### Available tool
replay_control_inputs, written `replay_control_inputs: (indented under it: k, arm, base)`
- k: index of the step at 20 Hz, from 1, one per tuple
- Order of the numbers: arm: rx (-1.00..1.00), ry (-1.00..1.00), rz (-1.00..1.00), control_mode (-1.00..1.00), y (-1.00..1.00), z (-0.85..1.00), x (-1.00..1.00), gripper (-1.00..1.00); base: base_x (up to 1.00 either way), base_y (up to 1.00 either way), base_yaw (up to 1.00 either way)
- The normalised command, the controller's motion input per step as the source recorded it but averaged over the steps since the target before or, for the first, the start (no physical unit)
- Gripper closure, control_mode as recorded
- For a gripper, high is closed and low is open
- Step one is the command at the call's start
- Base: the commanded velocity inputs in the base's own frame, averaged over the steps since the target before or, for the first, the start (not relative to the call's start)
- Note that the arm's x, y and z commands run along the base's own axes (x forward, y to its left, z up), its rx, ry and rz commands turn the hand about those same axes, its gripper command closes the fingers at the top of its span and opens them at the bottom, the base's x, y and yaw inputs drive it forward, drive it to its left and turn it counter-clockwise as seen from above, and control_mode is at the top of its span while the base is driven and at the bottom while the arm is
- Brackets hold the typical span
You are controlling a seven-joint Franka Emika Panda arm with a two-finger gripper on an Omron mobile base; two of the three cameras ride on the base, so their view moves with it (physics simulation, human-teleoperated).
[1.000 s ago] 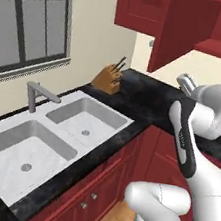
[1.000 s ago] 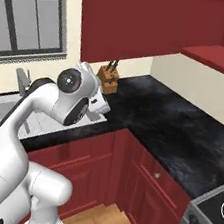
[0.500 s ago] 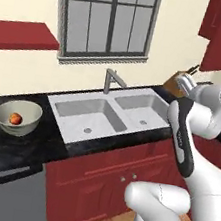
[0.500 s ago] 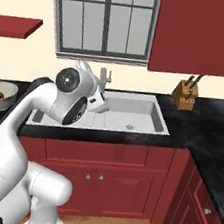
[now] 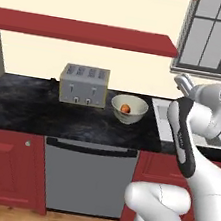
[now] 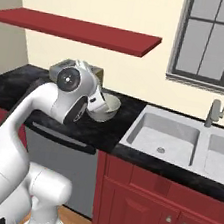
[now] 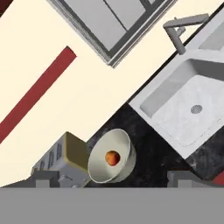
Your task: Move the glass cup from next to the sink to the open cabinet. Then, move the bowl with the peach to the fridge to clear the area for faucet cleaning.
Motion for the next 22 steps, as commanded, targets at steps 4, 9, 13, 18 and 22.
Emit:
replay_control_inputs:
  k: [4,9,13,18,22]
  arm:
    - [0.0,0.0,0.0,1.0,0.0,0.0,0.0,-1.0]
    - [0.0,0.0,0.0,1.0,0.0,0.0,0.0,-1.0]
    - [0.0,0.0,0.0,1.0,0.0,0.0,0.0,-1.0]
    - [0.0,0.0,0.0,1.0,0.0,0.0,0.0,-1.0]
    - [0.07,0.13,0.13,-1.0,-0.15,0.0,0.26,-1.0]
  base:
    - [0.6,-0.03,0.17]
    - [0.6,-0.55,-0.08]
    - [0.74,-0.24,-0.32]
    - [0.79,-0.05,-0.19]
    - [0.16,0.0,0.0]
